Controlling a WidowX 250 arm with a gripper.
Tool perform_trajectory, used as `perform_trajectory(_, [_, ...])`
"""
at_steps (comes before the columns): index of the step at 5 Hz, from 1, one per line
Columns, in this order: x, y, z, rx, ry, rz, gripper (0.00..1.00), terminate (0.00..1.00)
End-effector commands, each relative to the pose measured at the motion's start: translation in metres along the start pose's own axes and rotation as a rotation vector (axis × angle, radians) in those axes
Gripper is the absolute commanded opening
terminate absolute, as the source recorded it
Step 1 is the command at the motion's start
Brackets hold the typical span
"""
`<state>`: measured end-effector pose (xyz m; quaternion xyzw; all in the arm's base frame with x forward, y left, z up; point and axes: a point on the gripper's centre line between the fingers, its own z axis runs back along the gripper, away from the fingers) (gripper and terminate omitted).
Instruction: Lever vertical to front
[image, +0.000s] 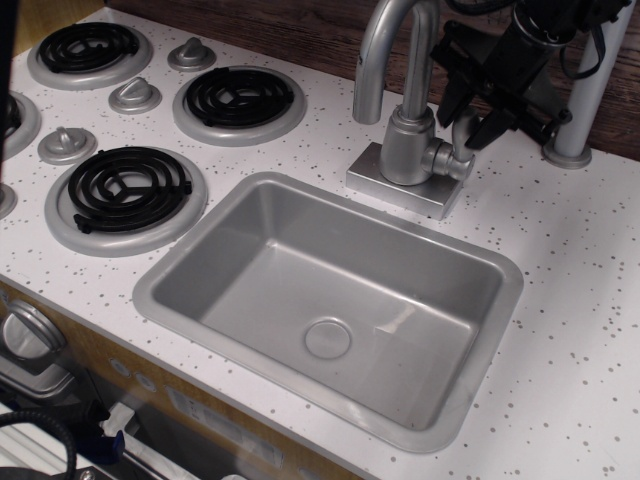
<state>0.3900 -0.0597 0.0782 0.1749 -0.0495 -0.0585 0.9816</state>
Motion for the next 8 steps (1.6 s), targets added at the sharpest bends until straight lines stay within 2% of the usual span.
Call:
perform_trajectory(1, [-0.010,0.002,-0.007,-0.074,0.057,0.030,0.00,0.00])
perform_trajectory(2, [-0.017,0.000,-0.023,-0.139,0.065,0.060,0.00,0.00])
perform_trajectory(3, [-0.020,-0.001,-0.034,-0.180,0.064,0.072,0.00,0.00])
perform_trajectory(4, [-0.021,-0.001,-0.026,-0.155,0.058,0.072,1.00,0.00])
perform_trajectory(6, [-0.033,-0.001,0.001,-0.082,0.063,0.119,1.00,0.00])
perform_trajectory(7, [-0.038,0.000,0.007,-0.067,0.055,0.128,1.00,0.00])
perform_trajectory(8, [-0.041,-0.001,0.013,-0.052,0.052,0.137,1.00,1.00])
